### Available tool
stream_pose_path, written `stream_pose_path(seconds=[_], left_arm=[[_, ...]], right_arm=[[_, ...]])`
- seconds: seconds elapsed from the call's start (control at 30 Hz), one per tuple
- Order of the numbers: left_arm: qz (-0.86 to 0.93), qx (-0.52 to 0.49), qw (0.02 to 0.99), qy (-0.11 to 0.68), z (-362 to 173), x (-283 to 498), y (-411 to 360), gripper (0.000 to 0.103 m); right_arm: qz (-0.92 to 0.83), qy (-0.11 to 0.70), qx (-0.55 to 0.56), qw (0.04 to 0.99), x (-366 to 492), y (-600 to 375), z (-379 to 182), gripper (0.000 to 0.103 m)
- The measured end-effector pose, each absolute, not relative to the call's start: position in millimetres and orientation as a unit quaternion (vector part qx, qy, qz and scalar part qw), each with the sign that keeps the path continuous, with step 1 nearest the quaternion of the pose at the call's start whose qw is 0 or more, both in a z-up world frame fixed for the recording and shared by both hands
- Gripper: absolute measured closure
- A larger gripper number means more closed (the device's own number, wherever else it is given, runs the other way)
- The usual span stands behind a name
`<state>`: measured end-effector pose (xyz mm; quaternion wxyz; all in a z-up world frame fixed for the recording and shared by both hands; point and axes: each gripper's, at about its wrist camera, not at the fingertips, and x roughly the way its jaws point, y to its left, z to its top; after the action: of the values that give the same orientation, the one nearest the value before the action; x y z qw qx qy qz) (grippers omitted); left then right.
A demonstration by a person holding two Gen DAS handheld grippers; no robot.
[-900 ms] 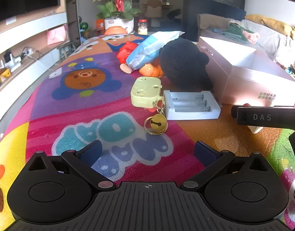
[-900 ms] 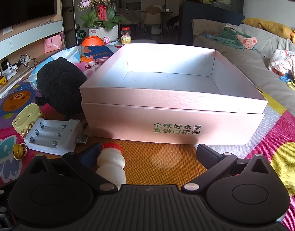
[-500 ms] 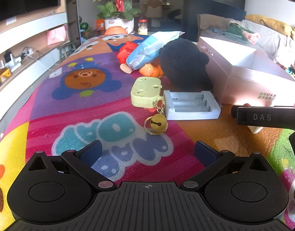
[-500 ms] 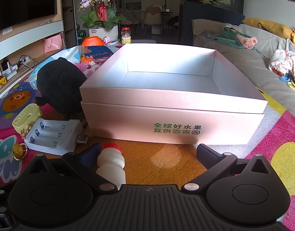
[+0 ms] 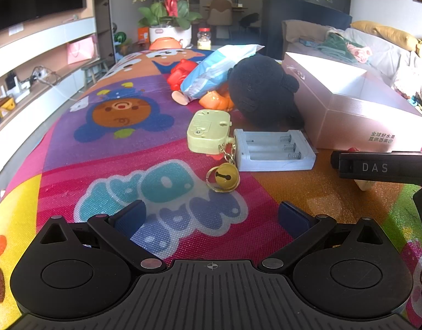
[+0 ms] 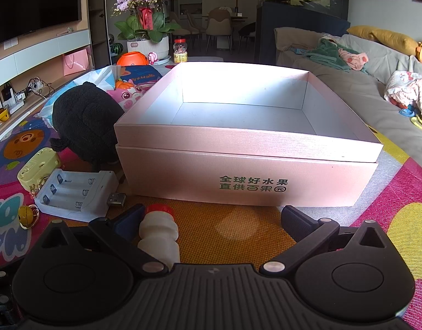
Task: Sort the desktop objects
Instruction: 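Move the right tool toward the white battery charger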
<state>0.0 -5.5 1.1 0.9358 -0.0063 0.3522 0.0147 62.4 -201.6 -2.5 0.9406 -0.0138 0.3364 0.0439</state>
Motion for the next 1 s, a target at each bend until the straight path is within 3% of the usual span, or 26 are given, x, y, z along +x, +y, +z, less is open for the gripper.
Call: stream_pose_path(seconds=[1.0], left_arm=[[0.001,-0.002,0.932,0.362,1,2,-2,0.0]], right_arm=[[0.09,0.395,-0.04,0.913,25,-213,7,0.0]])
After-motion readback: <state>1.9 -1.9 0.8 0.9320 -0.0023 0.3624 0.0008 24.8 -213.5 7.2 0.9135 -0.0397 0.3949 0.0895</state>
